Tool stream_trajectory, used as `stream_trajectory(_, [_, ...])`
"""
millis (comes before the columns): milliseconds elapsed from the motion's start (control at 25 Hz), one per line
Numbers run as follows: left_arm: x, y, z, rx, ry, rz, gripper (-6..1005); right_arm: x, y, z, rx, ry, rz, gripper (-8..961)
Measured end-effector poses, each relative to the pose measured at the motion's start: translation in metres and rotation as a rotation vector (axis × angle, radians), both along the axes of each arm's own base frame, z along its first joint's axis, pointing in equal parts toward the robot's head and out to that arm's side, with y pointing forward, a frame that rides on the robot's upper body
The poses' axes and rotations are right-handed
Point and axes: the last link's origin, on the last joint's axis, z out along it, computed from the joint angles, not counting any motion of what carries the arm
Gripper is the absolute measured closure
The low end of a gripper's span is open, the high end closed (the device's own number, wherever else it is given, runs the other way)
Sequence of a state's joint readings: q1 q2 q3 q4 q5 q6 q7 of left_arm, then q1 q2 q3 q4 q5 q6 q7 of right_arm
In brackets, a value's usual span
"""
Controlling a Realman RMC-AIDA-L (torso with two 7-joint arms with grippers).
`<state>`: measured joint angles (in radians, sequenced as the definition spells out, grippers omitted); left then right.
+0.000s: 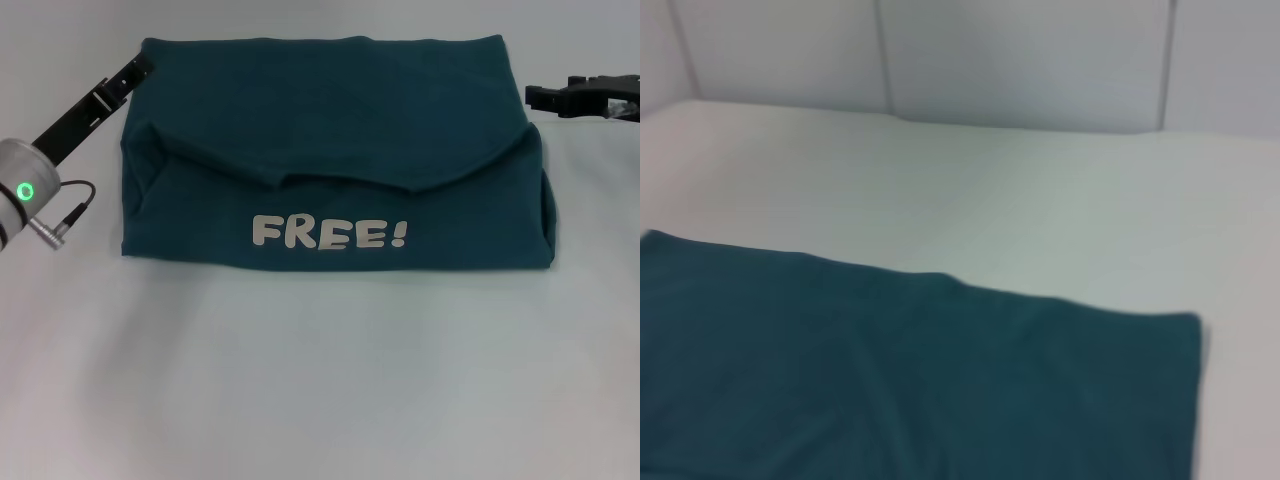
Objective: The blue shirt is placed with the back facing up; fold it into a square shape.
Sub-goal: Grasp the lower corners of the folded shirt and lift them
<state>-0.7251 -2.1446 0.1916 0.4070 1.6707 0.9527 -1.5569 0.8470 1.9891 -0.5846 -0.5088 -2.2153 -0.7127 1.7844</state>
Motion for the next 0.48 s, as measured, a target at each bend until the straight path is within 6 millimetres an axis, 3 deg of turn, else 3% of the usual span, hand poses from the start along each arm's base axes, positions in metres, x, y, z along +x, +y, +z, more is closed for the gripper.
stream_trajectory(160, [-0.001,-0.013,0.006,-0.031,0.054,-0.091,229,0.003,-0.018,0.01,-0.051,0.129,0.021,265])
stream_trajectory(480, [-0.017,-0.04,0.012,-0.093,0.2,-0.158,233,0.015,-0.061,0.016,-0.207,0.371,-0.008,261])
